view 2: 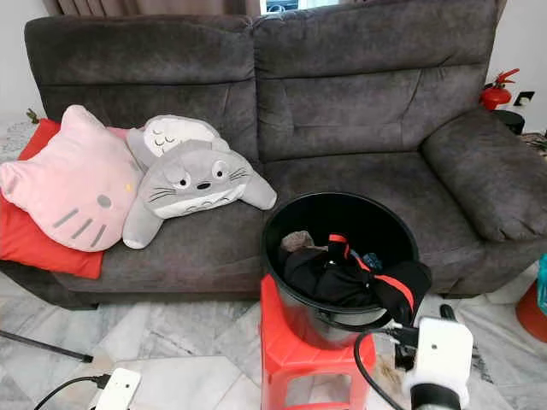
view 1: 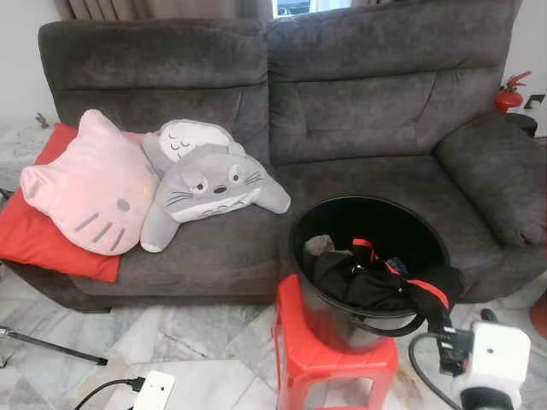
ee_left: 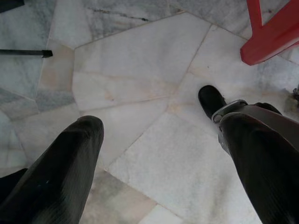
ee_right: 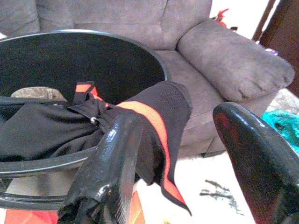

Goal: Hang hanger

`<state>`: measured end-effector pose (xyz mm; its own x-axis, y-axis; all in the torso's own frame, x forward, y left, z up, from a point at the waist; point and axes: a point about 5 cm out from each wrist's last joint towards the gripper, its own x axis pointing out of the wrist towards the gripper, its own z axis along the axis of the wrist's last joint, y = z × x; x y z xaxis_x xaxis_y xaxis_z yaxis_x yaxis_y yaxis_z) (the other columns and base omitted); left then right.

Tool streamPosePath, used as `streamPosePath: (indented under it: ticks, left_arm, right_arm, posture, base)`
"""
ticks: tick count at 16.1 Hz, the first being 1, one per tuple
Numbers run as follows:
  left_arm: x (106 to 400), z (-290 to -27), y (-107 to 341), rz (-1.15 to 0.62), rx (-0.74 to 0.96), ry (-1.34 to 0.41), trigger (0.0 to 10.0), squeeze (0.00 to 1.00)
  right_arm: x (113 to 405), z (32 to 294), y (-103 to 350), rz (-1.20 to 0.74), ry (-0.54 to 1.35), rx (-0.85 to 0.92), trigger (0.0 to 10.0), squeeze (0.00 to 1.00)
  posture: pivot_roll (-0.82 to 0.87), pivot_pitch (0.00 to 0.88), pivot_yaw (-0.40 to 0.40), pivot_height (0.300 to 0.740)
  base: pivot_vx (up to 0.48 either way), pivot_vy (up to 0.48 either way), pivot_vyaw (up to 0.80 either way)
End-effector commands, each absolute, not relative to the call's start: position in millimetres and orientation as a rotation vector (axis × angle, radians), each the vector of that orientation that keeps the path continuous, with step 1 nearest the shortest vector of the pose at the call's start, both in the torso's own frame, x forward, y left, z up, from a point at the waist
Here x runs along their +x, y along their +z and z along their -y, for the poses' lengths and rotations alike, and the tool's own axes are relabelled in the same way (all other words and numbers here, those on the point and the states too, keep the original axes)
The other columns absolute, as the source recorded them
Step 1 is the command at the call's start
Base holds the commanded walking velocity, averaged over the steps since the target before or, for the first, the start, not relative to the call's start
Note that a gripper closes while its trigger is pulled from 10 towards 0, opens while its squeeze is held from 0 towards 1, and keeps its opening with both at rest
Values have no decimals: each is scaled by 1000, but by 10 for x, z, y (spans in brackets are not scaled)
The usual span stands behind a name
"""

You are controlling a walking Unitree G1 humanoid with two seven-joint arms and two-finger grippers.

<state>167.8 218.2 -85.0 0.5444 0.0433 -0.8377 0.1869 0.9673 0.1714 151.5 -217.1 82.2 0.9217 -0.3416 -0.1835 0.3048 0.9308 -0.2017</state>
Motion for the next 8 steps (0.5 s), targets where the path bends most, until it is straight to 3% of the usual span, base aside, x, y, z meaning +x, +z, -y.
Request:
streamPosePath:
  ticks: [1, 8]
  left_arm:
    - [1669, -2198, -852, -1006, 279, -103, 10000, 0]
    - [1676, -2209, -847, -1001, 281, -93, 10000, 0]
  right_arm:
    - [1491, 2171, 753, -233, -343, -164, 10000, 0]
    - [1593, 2328, 520, -237, -473, -134, 10000, 0]
  posture:
    - [-234, 0, 93, 740]
    - [-223, 0, 93, 740]
  base:
    - [0, 0, 0]
    - [0, 0, 0]
